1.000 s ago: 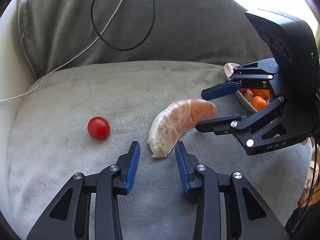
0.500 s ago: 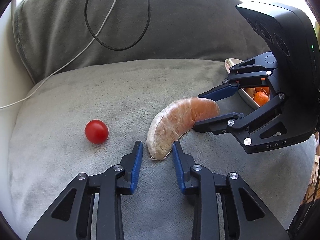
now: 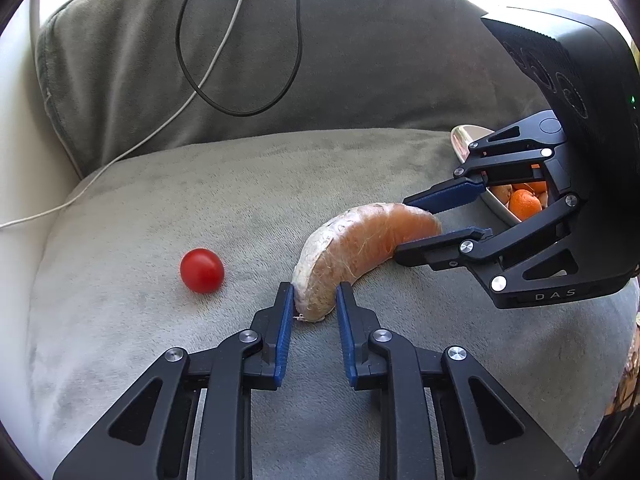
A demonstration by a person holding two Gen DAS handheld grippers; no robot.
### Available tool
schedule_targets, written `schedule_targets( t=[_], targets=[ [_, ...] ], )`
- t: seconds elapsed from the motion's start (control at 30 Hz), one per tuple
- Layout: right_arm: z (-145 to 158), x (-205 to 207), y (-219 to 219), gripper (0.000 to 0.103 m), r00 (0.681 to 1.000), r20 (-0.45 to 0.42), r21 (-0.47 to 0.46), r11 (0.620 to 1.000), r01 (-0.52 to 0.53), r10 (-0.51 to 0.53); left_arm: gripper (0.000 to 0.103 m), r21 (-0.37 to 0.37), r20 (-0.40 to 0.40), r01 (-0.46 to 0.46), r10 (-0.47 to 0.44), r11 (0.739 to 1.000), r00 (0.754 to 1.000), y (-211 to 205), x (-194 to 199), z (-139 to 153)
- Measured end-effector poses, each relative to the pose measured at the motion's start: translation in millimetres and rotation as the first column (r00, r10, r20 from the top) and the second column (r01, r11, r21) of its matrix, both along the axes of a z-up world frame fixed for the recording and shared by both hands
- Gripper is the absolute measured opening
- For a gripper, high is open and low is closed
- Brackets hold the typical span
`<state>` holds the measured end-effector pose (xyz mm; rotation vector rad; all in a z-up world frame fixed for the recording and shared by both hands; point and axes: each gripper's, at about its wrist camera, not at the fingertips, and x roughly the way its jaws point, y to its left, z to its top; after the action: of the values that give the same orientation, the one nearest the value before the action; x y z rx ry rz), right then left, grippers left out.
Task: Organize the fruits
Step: 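Grasp one end of the wrapped pomelo with the left tool while the right tool grasps the other, then lift the pomelo with both tools and carry it onto the plate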
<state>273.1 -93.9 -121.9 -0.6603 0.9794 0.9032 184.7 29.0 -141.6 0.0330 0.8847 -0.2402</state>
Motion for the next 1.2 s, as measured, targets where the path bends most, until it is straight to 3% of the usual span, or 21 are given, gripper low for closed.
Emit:
schedule_targets(
  t=[0.2,0.67,1.2],
  targets=[
    [4,-3,-1,0.031,1.000,0.015,0.007,1.000,0.005,-0.005,0.018,0.006,0.012,-0.004,0.004,1.000,1.000,0,-3,-1],
    [31,-20,-11,0.030,0.997,0.074,0.047,0.999,0.027,-0.030,0.018,0.003,0.079,-0.003,0.003,1.000,0.997,0,-18,26],
    [64,-36,-56,0.030,0.986,0.136,0.077,0.993,0.090,-0.100,0.018,-0.007,0.145,0.066,-0.064,0.998,0.987,-36,-24,53]
  ],
)
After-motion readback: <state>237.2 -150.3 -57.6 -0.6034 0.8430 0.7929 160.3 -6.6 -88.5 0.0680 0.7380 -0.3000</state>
